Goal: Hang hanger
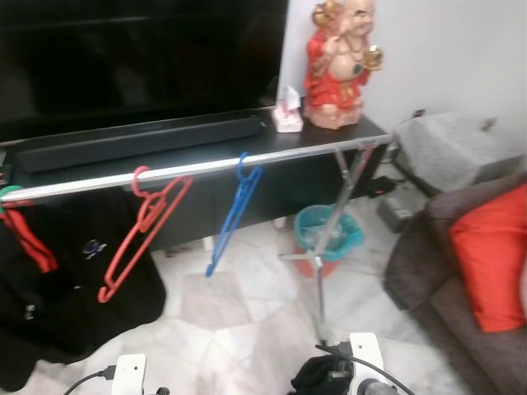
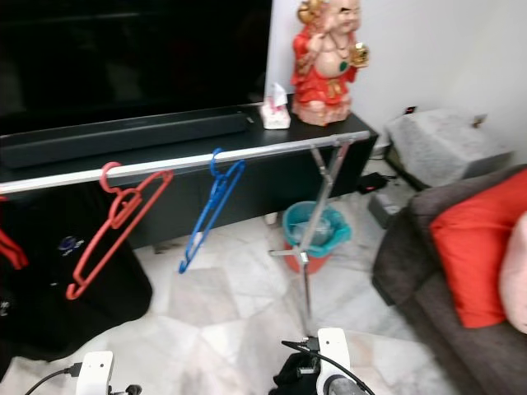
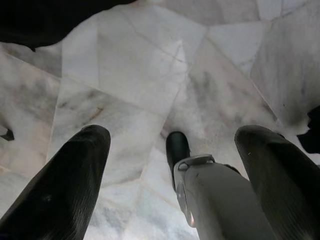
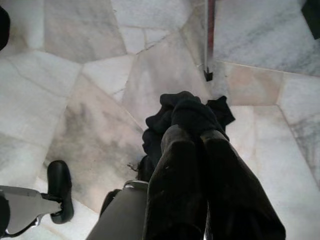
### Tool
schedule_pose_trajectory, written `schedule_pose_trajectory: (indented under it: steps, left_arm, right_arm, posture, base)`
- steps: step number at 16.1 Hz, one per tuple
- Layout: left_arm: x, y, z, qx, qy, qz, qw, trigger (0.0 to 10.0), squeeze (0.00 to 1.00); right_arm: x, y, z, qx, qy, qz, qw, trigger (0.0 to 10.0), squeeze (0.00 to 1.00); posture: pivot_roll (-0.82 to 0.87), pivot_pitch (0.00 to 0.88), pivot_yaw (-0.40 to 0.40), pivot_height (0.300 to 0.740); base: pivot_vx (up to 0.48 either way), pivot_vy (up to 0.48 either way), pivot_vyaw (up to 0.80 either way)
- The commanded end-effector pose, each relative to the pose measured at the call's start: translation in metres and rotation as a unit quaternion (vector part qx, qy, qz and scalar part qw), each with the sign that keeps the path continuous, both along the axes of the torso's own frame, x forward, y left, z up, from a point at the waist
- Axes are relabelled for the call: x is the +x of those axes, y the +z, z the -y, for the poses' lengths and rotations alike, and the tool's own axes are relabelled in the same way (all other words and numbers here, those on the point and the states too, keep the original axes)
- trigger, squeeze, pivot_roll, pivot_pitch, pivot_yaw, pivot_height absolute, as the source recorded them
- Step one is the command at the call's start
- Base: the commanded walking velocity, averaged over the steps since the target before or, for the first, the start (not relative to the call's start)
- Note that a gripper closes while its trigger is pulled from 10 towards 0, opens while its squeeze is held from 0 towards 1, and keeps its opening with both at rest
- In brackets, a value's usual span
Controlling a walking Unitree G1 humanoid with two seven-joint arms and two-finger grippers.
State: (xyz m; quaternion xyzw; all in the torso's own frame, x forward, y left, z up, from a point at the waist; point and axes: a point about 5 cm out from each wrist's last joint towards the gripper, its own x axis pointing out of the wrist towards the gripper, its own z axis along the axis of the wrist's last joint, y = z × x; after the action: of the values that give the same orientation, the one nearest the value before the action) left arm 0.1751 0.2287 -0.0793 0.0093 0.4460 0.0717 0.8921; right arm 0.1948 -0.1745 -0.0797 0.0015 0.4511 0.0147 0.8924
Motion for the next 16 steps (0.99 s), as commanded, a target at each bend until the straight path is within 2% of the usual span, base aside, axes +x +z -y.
schedule_pose_trajectory:
  steps: [1, 3, 5, 6, 7, 9, 10, 12, 14, 16]
  left_arm:
    - [0.007, 0.002, 0.007, -0.008, -0.009, 0.013, 1.000, 10.0, 0.00]
    - [0.014, 0.005, 0.014, -0.006, -0.040, 0.024, 0.999, 10.0, 0.00]
    - [0.032, 0.013, 0.025, -0.015, -0.057, 0.065, 0.996, 10.0, 0.00]
    - [0.033, 0.014, 0.026, -0.014, -0.055, 0.070, 0.996, 10.0, 0.00]
    - [0.033, 0.014, 0.026, -0.012, -0.050, 0.074, 0.996, 10.0, 0.00]
    - [0.031, 0.013, 0.027, -0.016, -0.037, 0.079, 0.996, 10.0, 0.00]
    - [0.030, 0.014, 0.029, -0.018, -0.050, 0.092, 0.994, 10.0, 0.00]
    - [0.038, 0.026, 0.026, -0.019, -0.060, 0.164, 0.984, 10.0, 0.00]
    - [0.045, 0.043, 0.019, -0.007, -0.080, 0.240, 0.967, 10.0, 0.00]
    - [0.052, 0.074, 0.027, -0.019, -0.144, 0.332, 0.932, 10.0, 0.00]
  right_arm:
    - [0.003, 0.002, 0.006, -0.004, -0.015, 0.004, 1.000, 10.0, 0.00]
    - [0.003, 0.003, 0.008, -0.002, -0.029, 0.008, 1.000, 10.0, 0.00]
    - [-0.013, -0.005, 0.009, 0.010, -0.054, -0.005, 0.998, 10.0, 0.00]
    - [-0.016, -0.007, 0.008, 0.010, -0.051, -0.009, 0.999, 10.0, 0.00]
    - [-0.020, -0.009, 0.007, 0.035, -0.089, -0.013, 0.995, 10.0, 0.00]
    - [-0.020, -0.008, 0.013, 0.024, -0.100, -0.004, 0.995, 10.0, 0.00]
    - [-0.017, -0.005, 0.020, 0.020, -0.110, 0.005, 0.994, 10.0, 0.00]
    - [-0.019, -0.004, 0.032, 0.007, -0.118, 0.007, 0.993, 10.0, 0.00]
    - [-0.022, -0.005, 0.037, 0.004, -0.131, 0.008, 0.991, 10.0, 0.00]
    - [-0.024, -0.005, 0.039, 0.001, -0.141, 0.005, 0.990, 10.0, 0.00]
  posture:
    - [-0.07, 0.000, -0.047, 0.740]
    - [-0.10, 0.000, -0.014, 0.740]
    - [-0.11, 0.000, -0.012, 0.740]
    - [-0.12, 0.000, -0.012, 0.740]
    - [-0.13, 0.000, -0.011, 0.740]
    - [-0.15, 0.000, -0.006, 0.740]
    - [-0.16, 0.000, -0.005, 0.740]
    - [-0.16, 0.000, -0.011, 0.740]
    - [-0.15, 0.000, -0.022, 0.740]
    - [-0.15, 0.000, -0.019, 0.740]
  base:
    - [0.000, 0.000, 0.00]
    - [0.000, 0.000, 0.00]
    - [0.000, 0.000, 0.00]
    - [0.000, 0.000, 0.00]
    - [0.000, 0.000, 0.00]
    - [0.000, 0.000, 0.00]
    - [0.000, 0.000, 0.00]
    - [0.000, 0.000, 0.00]
    - [0.000, 0.000, 0.00]
    - [0.000, 0.000, 0.00]
